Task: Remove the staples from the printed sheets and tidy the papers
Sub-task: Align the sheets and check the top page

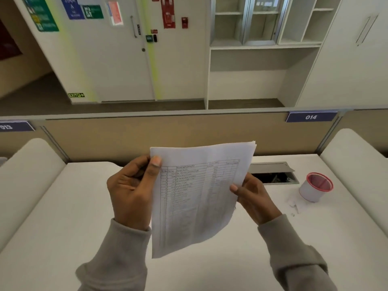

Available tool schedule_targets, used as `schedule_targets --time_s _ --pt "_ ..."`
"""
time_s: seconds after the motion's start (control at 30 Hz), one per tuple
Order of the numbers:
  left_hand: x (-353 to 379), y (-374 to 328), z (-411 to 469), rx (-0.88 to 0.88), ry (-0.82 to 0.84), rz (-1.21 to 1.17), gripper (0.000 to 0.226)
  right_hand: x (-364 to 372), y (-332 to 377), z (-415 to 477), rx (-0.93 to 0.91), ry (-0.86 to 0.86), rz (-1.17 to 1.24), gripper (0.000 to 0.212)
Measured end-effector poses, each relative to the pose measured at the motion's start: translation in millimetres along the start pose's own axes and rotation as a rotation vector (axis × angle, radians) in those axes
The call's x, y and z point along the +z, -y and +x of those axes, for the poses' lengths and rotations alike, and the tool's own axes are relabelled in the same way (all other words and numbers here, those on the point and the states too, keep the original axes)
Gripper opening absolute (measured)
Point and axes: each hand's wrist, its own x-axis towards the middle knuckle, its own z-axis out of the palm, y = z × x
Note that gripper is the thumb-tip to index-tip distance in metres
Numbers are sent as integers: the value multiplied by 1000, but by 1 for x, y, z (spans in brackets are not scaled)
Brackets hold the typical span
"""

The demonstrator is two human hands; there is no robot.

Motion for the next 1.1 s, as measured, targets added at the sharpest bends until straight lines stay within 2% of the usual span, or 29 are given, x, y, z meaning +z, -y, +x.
schedule_targets --time_s 0.13,0.23,0.3,0.37,0.47,0.63,0.8,0.87,1.0,1.1 --pt "-13 -6 1 -18 -53 2 6 22 -2 -13 -4 -30 16 30" --pt "-22 -11 -3 -52 -77 -43 10 37 0 -24 -58 -98 -40 26" --pt "-31 -10 -8 -90 14 -74 14 43 0 -32 -106 -136 -98 26" --pt "-45 -5 -18 -193 172 -86 22 49 -3 -39 -148 -159 -173 30" --pt "-59 19 -34 -316 344 14 26 51 -16 -46 -161 -207 -222 28" --pt "-63 64 -65 -439 282 133 13 54 -59 -55 -53 -293 -207 25" --pt "-62 91 -84 -508 227 178 9 55 -89 -64 33 -372 -160 41" --pt "-62 95 -89 -503 218 189 9 55 -96 -66 42 -386 -147 40" --pt "-60 102 -94 -511 196 155 11 50 -105 -63 67 -398 -162 36" --pt "-62 112 -103 -597 176 99 7 49 -117 -65 121 -421 -199 33"
